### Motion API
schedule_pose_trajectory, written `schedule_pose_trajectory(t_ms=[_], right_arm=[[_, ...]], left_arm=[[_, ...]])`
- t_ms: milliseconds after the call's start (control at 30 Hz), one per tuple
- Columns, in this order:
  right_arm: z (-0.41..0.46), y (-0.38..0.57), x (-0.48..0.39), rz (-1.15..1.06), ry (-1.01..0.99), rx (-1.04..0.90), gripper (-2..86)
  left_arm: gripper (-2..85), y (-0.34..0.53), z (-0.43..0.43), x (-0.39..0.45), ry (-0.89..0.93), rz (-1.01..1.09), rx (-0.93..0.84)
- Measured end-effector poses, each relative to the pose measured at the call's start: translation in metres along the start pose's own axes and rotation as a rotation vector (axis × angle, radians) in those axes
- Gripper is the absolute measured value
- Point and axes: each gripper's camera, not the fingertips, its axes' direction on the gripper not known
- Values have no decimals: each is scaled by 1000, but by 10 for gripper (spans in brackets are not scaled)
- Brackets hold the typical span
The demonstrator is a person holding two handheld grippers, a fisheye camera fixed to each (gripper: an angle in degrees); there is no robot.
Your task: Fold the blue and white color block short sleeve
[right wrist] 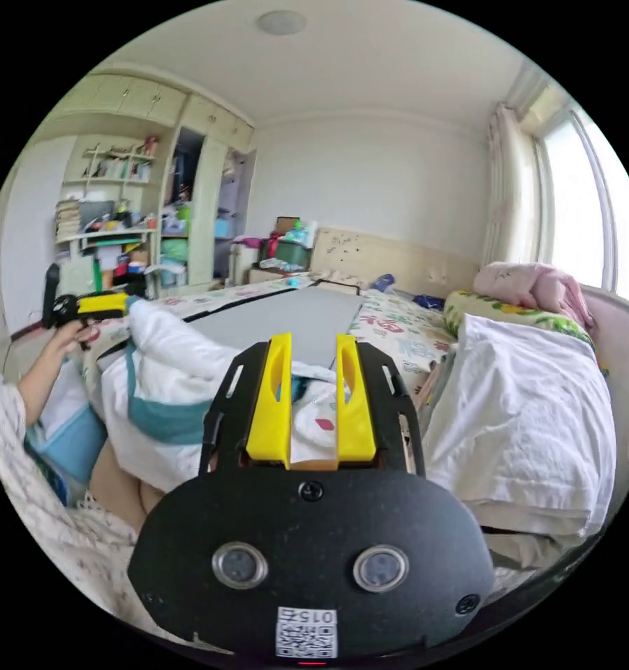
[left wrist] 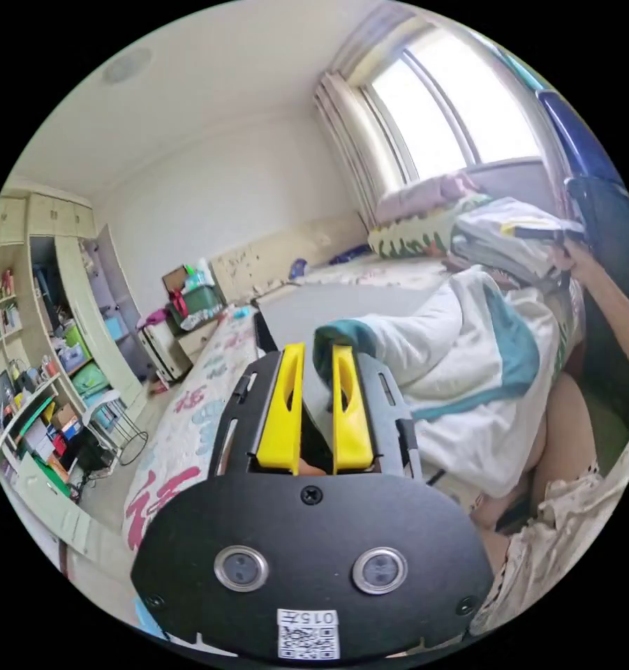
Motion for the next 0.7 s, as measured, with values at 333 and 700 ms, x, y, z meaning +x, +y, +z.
schedule_pose_trajectory(t_ms=[333,700], right_arm=[[82,50,-163,-537,-405,-284,112],[122,22,-126,-320,-316,-307,-7]], left_arm=[[86,-69,0,69,184,364,-145],[104,-147,47,135,70,559,-201]])
